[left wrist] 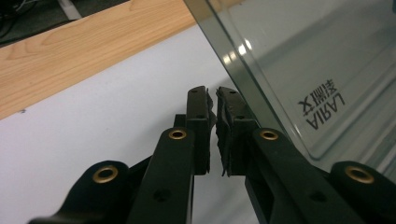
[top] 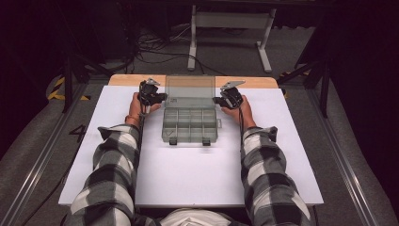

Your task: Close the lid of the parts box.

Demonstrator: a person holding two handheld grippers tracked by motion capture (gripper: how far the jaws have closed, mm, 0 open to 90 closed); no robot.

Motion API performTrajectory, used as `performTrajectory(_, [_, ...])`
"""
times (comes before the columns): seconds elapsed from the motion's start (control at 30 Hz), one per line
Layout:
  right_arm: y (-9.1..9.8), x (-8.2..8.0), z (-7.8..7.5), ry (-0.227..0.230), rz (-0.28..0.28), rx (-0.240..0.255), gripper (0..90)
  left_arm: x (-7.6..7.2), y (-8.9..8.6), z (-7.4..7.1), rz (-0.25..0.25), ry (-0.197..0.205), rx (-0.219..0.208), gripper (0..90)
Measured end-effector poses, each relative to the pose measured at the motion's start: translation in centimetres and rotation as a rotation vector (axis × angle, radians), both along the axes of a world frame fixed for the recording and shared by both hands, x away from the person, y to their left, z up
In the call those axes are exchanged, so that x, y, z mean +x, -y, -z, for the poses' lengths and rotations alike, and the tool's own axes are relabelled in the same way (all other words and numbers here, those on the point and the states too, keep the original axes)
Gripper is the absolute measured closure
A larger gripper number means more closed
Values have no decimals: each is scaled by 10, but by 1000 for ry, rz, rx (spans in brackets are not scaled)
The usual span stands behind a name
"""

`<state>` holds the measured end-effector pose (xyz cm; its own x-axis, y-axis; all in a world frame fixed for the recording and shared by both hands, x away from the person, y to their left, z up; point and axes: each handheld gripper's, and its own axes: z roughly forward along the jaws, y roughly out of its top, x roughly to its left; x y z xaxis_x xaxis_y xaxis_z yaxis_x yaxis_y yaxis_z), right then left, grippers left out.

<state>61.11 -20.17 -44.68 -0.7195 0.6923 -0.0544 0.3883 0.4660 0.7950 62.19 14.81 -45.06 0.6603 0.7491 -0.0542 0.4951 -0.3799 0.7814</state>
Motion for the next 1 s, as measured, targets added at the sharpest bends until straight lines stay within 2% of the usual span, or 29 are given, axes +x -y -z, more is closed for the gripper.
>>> performTrajectory(0.07, [0,0,0,0,-4,3,900,1,1,-1,-7,13,8,836])
performTrajectory(0.1, [0,0,0,4,-5,2,900,1,2,-3,-8,9,2,836])
performTrajectory(0.13, [0,0,-1,6,-5,-1,900,1,1,-4,-6,27,2,836])
performTrajectory(0.17, [0,-1,-2,7,-7,0,900,0,1,-5,-6,27,-6,834])
performTrajectory(0.23, [0,-1,-3,13,-9,6,900,-1,0,-7,-1,29,4,832])
performTrajectory(0.37, [1,-2,-7,28,-10,9,900,-4,-2,-16,-1,59,-3,832])
performTrajectory(0.5, [1,-4,-12,50,-8,6,900,-6,-3,-22,0,72,-11,832])
performTrajectory(0.67, [3,-7,-16,62,-9,23,900,-9,-3,-27,10,74,-17,825])
performTrajectory(0.73, [3,-10,-18,70,-6,32,900,-12,-4,-30,23,74,-31,825])
performTrajectory(0.93, [3,-18,-25,95,-11,49,900,-19,-4,-38,32,102,-31,821])
performTrajectory(1.0, [5,-20,-28,103,-12,68,900,-21,-3,-41,38,107,-31,821])
